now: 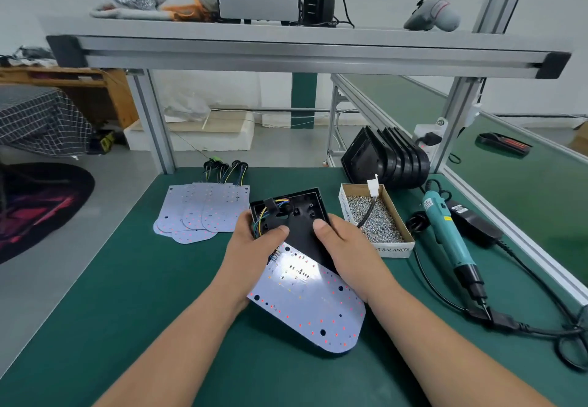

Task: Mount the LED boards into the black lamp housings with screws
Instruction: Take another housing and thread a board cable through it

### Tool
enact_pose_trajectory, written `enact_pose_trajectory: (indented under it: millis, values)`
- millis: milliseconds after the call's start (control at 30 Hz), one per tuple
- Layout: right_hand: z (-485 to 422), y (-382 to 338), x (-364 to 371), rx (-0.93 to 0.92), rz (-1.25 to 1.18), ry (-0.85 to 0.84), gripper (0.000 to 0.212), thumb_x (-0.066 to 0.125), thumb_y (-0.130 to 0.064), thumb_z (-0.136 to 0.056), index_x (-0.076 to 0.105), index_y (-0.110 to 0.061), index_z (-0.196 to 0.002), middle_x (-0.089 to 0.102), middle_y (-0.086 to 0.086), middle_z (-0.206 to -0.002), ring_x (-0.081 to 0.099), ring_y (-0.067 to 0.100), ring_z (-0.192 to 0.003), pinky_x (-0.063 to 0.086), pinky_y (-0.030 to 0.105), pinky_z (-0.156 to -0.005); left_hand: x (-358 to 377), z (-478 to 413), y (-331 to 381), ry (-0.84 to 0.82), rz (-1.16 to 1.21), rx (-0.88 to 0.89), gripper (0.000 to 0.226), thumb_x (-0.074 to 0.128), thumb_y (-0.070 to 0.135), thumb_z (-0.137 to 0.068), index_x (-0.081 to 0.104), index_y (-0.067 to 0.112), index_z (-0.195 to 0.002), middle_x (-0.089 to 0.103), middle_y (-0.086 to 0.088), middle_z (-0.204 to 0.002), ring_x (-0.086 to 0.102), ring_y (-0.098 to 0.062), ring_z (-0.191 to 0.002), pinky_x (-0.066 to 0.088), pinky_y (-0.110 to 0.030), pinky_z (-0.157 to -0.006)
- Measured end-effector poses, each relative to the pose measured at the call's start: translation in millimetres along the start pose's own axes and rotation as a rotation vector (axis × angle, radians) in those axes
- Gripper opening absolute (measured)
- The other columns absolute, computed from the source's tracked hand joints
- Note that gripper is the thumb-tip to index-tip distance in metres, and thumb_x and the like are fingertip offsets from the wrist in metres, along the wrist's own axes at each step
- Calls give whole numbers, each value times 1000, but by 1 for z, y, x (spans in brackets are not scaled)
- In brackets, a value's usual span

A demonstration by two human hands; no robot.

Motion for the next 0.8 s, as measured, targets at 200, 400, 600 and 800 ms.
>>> enact_pose_trajectory:
  millis: [200, 400, 600, 800]
  values:
    - [-2, 1, -3, 66, 15, -135, 36, 46, -46, -112, 74, -22, -110, 79, -7, -105, 73, 9, -101, 53, 25, -89, 7, 3, -3, -18, 150, -44, 20, 72, 11, -95, 69, 18, -114, 80, -10, -102, 78, -26, -86, 61, -32, -69]
    - [0, -21, -57, -174, 587, 423, 26, 52, -51, -103, 60, -29, -92, 60, -10, -90, 55, 12, -77, 42, 35, -72, -6, -2, -1, 37, -19, -53, 32, 68, 15, -95, 56, 26, -67, 48, -3, -70, 46, -18, -61, 41, -25, -56]
    - [-17, 3, -93, -6, 523, 443, 16, 57, -29, -104, 61, -17, -114, 64, 7, -113, 65, 32, -86, 50, 41, -77, -4, 1, 4, 103, -1, -36, 13, 67, 14, -95, 60, 20, -86, 53, -5, -84, 52, -19, -65, 46, -24, -58]
    - [-23, 0, -38, -88, 137, 43, 23, 50, -26, -108, 69, -29, -94, 66, -11, -70, 54, 4, -56, 43, 24, -54, 10, 9, 22, 42, -2, 163, 50, 64, 13, -98, 57, 37, -141, 68, 23, -103, 59, -4, -83, 50, -16, -74]
Point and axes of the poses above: each hand's wrist, its own z-axis away from the middle knuckle, its own x-axis out of the palm, y = z × x, the point moved 6 cm from there along -z, towards the middle knuckle
